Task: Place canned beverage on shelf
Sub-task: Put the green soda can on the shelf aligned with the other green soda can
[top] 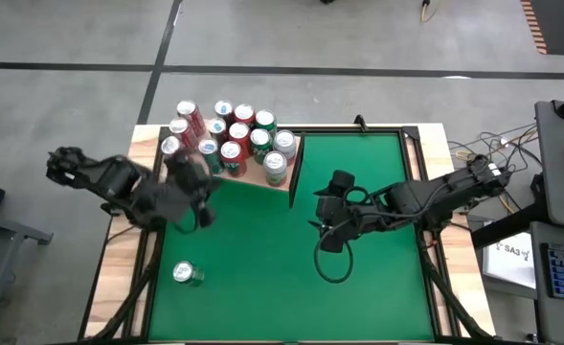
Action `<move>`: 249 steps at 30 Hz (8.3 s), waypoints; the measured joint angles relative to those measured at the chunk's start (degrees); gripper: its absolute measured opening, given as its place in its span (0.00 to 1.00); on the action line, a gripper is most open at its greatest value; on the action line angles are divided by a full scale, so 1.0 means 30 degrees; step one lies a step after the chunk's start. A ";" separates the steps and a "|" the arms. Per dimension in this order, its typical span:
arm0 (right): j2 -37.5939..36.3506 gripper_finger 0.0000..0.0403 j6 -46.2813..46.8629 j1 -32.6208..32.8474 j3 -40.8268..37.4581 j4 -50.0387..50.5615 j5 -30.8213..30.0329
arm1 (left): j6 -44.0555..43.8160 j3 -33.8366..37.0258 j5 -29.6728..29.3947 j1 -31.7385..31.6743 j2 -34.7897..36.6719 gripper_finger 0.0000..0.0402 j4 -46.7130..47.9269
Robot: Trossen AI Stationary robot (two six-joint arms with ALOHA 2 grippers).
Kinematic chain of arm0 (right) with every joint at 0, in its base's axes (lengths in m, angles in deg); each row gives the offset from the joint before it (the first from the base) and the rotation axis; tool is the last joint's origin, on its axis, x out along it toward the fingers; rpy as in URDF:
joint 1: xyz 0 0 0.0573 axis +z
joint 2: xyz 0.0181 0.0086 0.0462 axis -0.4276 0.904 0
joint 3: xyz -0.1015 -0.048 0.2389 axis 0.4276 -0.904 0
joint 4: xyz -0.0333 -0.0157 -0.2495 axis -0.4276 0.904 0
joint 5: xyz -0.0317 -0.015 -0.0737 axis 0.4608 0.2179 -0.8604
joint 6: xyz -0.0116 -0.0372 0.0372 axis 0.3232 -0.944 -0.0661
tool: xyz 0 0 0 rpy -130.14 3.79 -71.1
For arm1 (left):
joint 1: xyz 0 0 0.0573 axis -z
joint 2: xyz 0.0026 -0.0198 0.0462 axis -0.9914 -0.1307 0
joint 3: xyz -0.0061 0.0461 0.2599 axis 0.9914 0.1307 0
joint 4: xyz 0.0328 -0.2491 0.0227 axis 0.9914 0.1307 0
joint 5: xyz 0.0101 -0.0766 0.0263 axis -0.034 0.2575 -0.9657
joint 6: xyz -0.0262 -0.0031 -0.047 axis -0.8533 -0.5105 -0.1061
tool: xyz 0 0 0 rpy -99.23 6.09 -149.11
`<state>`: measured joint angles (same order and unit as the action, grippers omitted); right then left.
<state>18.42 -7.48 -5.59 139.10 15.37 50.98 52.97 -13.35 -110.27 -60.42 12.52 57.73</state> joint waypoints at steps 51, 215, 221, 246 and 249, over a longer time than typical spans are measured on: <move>0.2431 0.81 -0.0959 0.0168 0.0000 -0.2231 0.0670 | -1.2454 0.0927 1.4028 0.9429 -0.6788 0.35 0.7353; 0.3961 0.81 -0.1712 0.1173 -0.1876 -0.2557 0.2506 | -0.0505 -0.4750 0.5990 -0.7271 -0.8187 0.74 0.4803; 0.3961 0.81 -0.1705 0.1173 -0.2220 -0.2745 0.2506 | -0.0559 -0.4750 0.5953 -0.7330 -0.8187 0.76 0.4586; 0.3969 0.81 -0.3910 0.0704 -0.2820 -0.8903 0.1466 | -0.0692 -0.4750 0.5860 -0.7716 -0.8209 0.77 0.4149; 0.3975 0.81 -0.4091 0.0276 -0.2839 -1.0236 0.1465 | -0.0538 -0.4750 0.5858 -0.7730 -0.8209 0.77 0.4136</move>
<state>30.34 -19.76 -4.76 130.59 -15.34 55.37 51.35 -27.60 -92.69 -83.61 -12.11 70.14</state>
